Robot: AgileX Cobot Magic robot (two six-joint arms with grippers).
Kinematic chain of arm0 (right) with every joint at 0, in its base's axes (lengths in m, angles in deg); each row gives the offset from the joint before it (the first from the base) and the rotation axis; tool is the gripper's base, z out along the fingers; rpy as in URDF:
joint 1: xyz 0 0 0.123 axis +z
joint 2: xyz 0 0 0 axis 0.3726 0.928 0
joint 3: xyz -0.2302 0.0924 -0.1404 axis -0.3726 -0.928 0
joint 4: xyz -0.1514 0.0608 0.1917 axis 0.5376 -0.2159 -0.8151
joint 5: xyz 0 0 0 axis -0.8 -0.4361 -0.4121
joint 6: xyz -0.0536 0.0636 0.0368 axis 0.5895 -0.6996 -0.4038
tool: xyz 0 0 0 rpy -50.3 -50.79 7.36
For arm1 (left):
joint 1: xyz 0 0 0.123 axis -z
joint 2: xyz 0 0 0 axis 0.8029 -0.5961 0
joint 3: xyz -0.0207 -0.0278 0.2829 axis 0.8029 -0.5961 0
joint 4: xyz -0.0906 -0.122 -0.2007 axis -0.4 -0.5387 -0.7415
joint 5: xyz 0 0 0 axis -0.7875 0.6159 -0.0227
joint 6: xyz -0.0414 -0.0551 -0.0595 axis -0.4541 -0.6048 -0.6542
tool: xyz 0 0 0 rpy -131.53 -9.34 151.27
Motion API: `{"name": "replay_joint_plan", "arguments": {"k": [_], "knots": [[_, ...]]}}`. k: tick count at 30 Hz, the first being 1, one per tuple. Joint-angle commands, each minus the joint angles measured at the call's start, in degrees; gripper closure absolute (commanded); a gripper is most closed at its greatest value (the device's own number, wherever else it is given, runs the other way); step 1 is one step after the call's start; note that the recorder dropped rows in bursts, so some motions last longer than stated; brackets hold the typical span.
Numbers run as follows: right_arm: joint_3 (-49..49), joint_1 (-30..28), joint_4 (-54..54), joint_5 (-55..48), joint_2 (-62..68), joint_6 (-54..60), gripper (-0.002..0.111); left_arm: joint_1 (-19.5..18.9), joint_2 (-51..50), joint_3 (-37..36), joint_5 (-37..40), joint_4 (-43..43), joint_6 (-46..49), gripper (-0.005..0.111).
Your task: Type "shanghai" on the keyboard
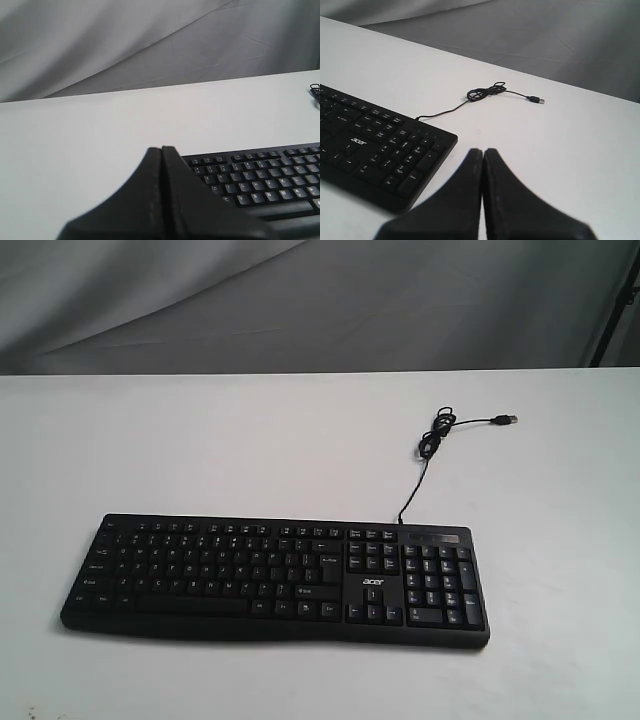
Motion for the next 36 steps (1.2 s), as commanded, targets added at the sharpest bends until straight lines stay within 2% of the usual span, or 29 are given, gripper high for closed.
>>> {"name": "replay_joint_plan", "arguments": {"k": [1, 19, 25, 31, 36], "knots": [[-0.1, -0.2, -0.3, 0.1, -0.4, -0.2, 0.108, 0.2, 0.2, -0.2, -0.3, 0.0, -0.2, 0.107], [-0.1, -0.2, -0.9, -0.2, -0.4, -0.1, 0.108, 0.2, 0.2, -0.2, -0.3, 0.0, -0.2, 0.107], [11.4, -0.2, -0.9, -5.6, -0.2, -0.1, 0.108, 0.2, 0.2, -0.2, -0.3, 0.0, -0.2, 0.107], [23.8, -0.2, -1.3, -5.4, 11.2, -0.1, 0.108, 0.2, 0.2, -0.2, -0.3, 0.0, -0.2, 0.107], [25.7, -0.2, -1.8, 7.3, 20.1, -0.7, 0.108, 0.2, 0.2, -0.2, -0.3, 0.0, -0.2, 0.107]]}}
